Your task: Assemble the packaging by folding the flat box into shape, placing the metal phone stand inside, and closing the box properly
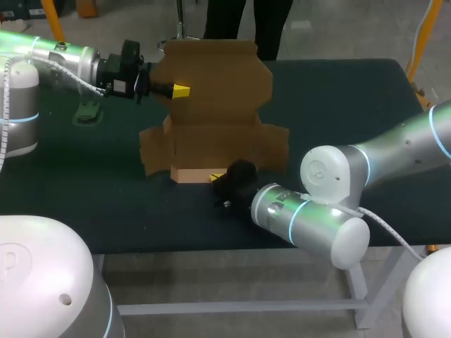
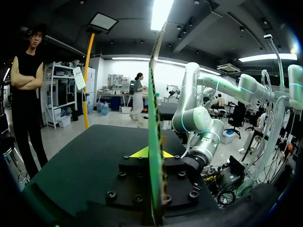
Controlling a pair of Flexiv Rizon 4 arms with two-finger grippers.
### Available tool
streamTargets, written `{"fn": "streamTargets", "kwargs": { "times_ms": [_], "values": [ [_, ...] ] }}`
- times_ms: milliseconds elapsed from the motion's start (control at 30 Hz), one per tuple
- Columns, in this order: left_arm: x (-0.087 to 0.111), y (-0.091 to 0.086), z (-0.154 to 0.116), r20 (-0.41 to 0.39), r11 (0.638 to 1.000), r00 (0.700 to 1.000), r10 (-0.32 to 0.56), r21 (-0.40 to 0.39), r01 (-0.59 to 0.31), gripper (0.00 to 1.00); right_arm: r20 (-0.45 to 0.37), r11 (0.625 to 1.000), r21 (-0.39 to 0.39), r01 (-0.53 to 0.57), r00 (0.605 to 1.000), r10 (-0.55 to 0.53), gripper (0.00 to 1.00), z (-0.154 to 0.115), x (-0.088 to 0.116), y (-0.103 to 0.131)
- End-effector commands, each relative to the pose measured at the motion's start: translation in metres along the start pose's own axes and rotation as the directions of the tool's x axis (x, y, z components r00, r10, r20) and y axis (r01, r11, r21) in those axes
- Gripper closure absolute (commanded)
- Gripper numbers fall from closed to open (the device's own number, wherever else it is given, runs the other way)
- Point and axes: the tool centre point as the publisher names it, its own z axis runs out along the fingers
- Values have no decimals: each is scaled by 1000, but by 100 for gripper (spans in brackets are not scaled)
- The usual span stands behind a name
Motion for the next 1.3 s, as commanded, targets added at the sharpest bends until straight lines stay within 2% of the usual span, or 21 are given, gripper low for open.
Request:
{"fn": "streamTargets", "kwargs": {
  "times_ms": [33,567,1300],
  "values": [
    [3,1,1,-5,1000,1000,7,-8,-7,100,3,1000,-6,-1,1000,1,100,6,0,-7],
    [34,12,9,-28,999,999,46,-18,-47,100,3,1000,-6,-1,1000,1,100,6,0,-7],
    [60,28,18,-36,1000,999,26,15,-25,100,3,1000,-6,-1,1000,1,100,6,0,-7]
  ]
}}
